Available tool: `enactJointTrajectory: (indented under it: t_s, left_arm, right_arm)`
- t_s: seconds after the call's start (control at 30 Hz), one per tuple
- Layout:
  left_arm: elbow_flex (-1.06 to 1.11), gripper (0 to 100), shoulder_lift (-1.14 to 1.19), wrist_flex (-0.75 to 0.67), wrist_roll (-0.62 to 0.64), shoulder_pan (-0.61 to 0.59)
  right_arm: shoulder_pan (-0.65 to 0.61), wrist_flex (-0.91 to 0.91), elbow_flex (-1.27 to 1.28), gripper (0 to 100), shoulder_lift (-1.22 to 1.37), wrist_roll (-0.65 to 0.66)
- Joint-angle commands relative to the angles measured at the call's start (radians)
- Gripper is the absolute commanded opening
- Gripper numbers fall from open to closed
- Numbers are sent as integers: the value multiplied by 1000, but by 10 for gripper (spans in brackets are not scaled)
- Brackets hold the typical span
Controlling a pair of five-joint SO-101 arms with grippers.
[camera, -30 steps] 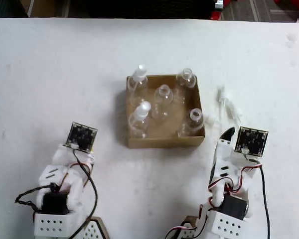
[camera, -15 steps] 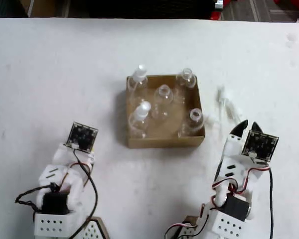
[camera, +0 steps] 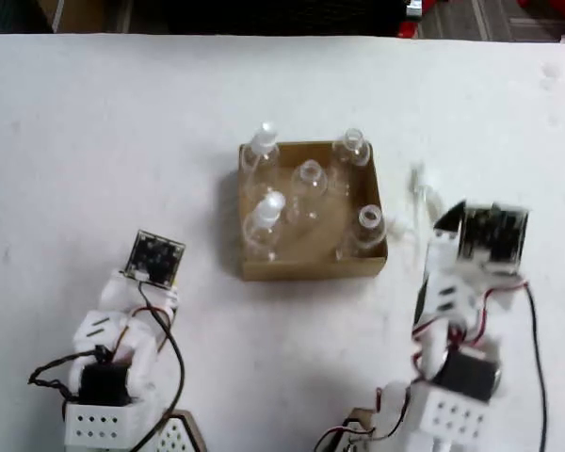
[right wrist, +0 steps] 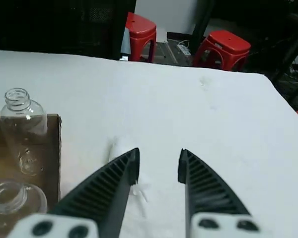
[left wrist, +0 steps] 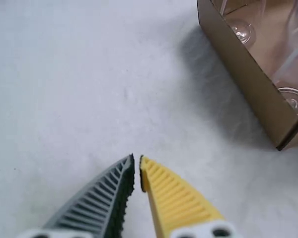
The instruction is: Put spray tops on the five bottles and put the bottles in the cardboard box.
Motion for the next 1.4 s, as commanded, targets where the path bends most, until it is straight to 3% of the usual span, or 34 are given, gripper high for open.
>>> enactJointTrajectory:
  t_s: [0.0, 0.47, 0.6, 0.87, 0.97, 1.13, 1.37]
  left_arm:
    - [-2, 24, -13, -23, -8, 12]
    - [-2, 24, -13, -21, -8, 8]
    - [-2, 24, -13, -21, -8, 8]
    - [-2, 24, -12, -21, -8, 8]
    - [-2, 24, -12, -21, -8, 8]
    - [-2, 24, -12, -21, -8, 8]
    - [-2, 24, -12, -21, -8, 7]
  right_arm:
    - [8, 58, -278, 116, 341, 91]
    - [15, 464, -1231, 118, 1397, 157]
    - [-13, 512, -1447, 120, 1613, 29]
    - [-113, 526, -1769, 120, 1945, -12]
    - [-117, 562, -1873, 128, 2038, -15]
    - [-113, 611, -2050, 236, 2183, -72]
    - [-119, 618, -2249, 220, 2361, -74]
